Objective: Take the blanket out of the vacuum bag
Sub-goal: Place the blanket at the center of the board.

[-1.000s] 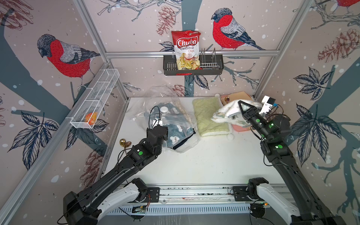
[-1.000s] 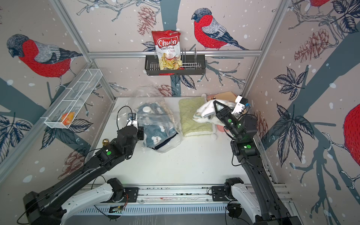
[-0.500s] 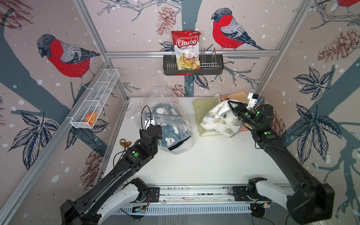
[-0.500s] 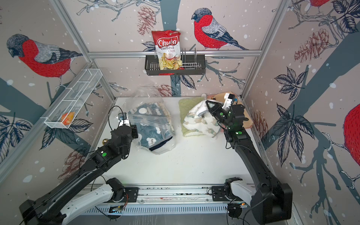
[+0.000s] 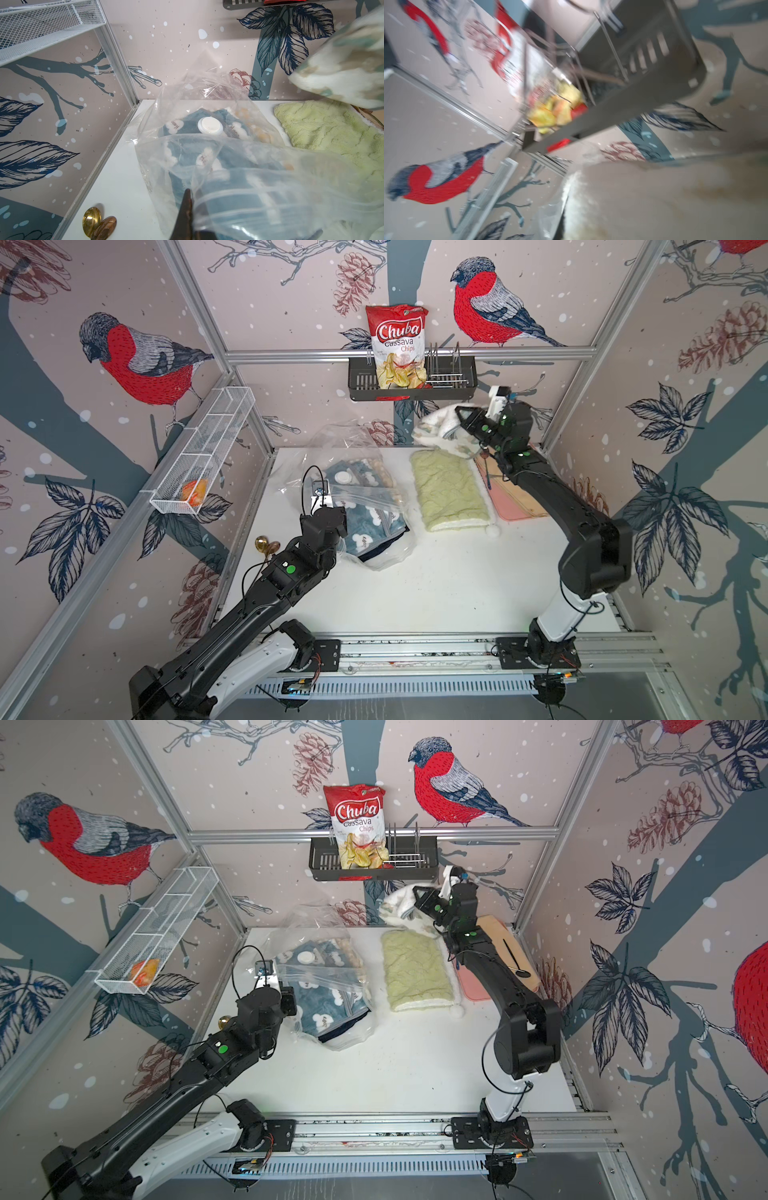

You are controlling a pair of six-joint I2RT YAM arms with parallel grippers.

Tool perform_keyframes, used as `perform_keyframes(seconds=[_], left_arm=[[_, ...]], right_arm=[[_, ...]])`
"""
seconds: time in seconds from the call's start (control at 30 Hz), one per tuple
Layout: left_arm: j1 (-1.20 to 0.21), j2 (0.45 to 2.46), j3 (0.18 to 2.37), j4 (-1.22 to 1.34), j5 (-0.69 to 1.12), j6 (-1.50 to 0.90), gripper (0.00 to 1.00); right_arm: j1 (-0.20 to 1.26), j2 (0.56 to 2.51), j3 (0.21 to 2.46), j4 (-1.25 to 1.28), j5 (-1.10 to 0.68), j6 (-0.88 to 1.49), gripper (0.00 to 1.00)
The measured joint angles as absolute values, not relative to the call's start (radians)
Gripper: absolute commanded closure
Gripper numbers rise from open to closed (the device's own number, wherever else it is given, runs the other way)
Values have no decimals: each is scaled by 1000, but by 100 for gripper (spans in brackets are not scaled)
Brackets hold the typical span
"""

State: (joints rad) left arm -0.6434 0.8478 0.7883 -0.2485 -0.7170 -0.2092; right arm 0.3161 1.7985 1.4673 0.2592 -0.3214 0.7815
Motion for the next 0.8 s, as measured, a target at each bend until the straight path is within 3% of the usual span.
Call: perform_keyframes(seconds=[0.23,0.47,0.8], left_arm=[[-643,844,786,-247,-690,-204,100],[-643,844,786,-246,-673,-204,100],[-643,830,786,-246,-651,-203,100]], right_arm=[[378,1865,1065,314,-307,894,100],[411,1842,1106,403,-266,924,100],[427,1734,1157,249,-216,933,100]])
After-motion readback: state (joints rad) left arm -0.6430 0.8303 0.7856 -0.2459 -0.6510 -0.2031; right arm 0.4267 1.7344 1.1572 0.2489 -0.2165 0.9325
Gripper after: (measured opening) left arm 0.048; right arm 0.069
